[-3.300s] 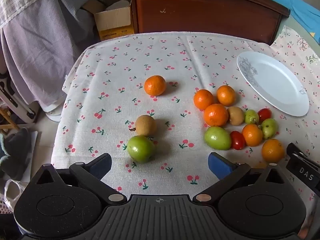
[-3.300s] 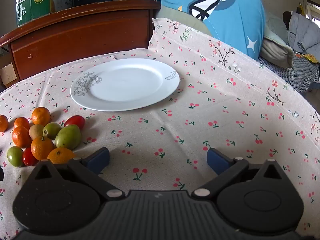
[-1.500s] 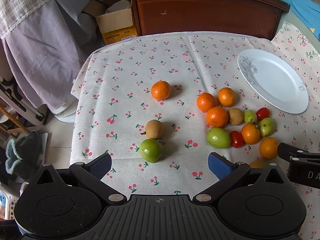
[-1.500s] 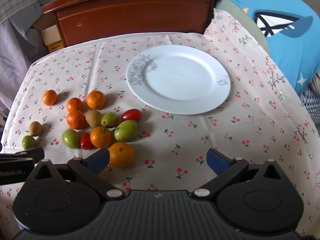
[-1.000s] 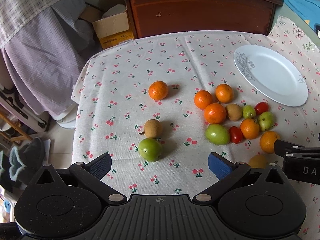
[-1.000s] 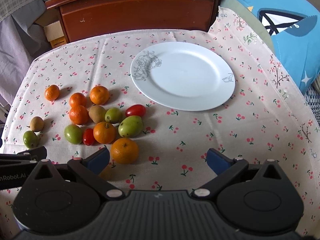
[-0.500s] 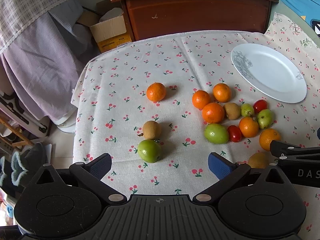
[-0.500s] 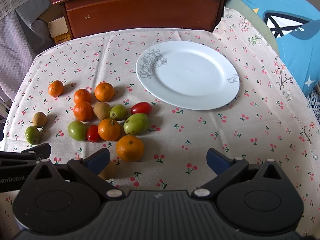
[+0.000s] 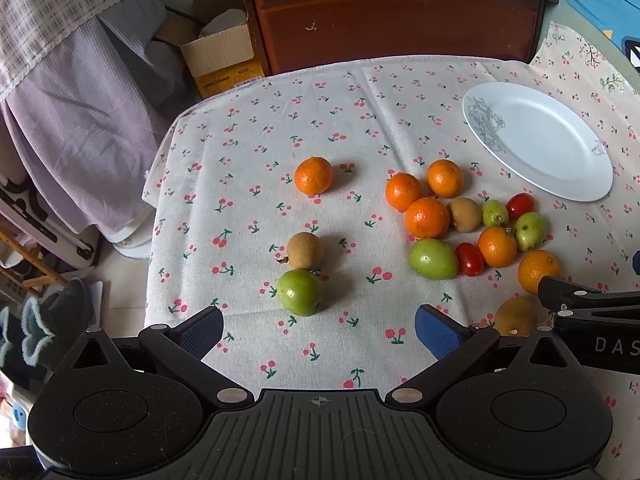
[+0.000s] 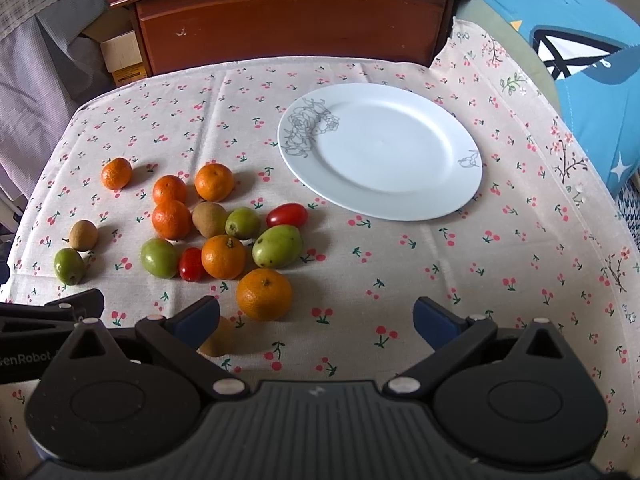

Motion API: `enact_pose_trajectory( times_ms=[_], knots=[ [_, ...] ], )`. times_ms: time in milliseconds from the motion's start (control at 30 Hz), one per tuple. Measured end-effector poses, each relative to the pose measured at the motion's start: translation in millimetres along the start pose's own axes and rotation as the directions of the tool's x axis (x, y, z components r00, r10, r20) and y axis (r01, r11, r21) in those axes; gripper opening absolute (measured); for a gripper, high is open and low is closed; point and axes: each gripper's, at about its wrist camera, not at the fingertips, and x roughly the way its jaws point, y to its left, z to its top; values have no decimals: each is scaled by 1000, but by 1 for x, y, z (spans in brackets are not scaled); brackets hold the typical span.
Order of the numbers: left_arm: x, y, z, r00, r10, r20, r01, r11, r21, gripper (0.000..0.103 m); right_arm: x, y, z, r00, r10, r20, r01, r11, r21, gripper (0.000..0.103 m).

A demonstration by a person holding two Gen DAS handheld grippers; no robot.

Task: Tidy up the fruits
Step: 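Grasp the green lime with the left tool while the right tool grasps a brown kiwi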

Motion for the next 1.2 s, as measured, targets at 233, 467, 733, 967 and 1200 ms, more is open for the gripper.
enact_pose_trajectory(
  times_ms=[233, 467, 733, 967, 1200],
  knots=[
    [-4, 1, 0, 1000, -3, 5, 3, 1000, -7, 102, -3, 0, 0, 1000, 5, 8, -5, 1000, 2, 102],
    [-9, 12, 2, 998, -55, 29, 55, 998, -14, 103, -10, -5, -1, 998, 47, 36, -47, 999, 1, 102],
    [-6, 53, 2, 997, -48, 64, 53, 996, -78, 103, -22, -29, -13, 985, 159, 66, -160, 987, 20, 98],
    [13, 68, -6, 998, -39, 50, 46, 987, -156, 102, -21, -37, -36, 969, 247, 17, -247, 968, 32, 87],
    [22, 59, -1, 995, -27, 99, 42, 987, -152, 101, -17, -30, -52, 953, 302, -16, -301, 953, 26, 83]
  ],
)
